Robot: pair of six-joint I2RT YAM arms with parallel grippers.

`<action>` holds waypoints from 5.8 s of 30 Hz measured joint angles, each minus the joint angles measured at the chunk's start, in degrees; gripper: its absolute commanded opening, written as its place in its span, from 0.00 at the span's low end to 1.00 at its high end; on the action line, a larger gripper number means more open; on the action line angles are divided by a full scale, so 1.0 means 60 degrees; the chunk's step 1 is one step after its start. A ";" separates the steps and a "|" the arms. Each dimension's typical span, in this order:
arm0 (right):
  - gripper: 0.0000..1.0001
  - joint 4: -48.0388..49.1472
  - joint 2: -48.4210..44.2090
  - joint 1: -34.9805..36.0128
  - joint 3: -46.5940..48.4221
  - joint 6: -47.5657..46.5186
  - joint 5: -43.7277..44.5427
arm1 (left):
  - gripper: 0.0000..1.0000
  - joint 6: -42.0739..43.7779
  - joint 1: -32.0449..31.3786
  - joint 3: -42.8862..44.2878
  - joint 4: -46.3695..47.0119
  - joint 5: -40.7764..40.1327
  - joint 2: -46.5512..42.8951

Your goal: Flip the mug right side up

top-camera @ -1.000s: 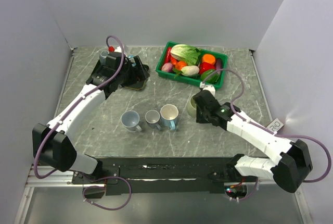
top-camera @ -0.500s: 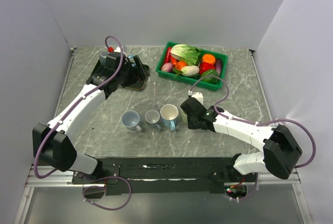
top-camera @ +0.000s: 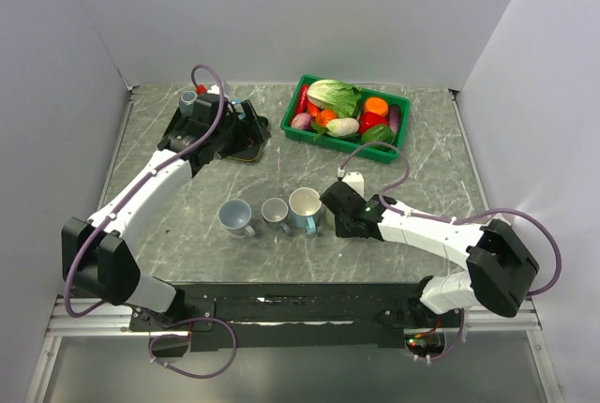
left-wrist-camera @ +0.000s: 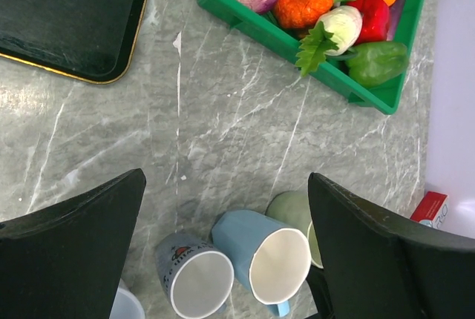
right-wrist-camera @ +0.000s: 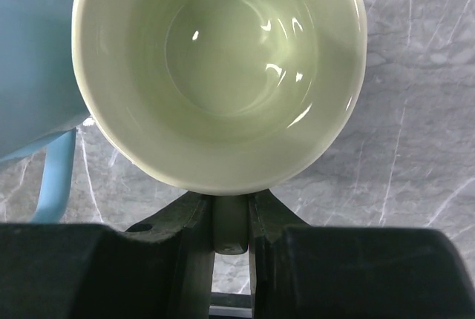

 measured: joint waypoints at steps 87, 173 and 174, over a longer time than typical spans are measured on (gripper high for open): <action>0.99 -0.2827 -0.4073 -0.3330 0.2149 -0.1231 -0.0208 | 0.81 -0.8710 0.1789 0.6233 -0.0878 -0.4080 0.8036; 1.00 0.3963 -0.1847 -0.3843 0.3268 0.1406 -0.7348 | 0.01 -0.4324 0.1960 0.3322 0.2983 0.5344 0.2412; 1.00 0.4535 -0.1723 -0.3843 0.3242 0.1749 -0.7552 | 0.01 -0.4481 0.1938 0.3319 0.3220 0.5657 0.2368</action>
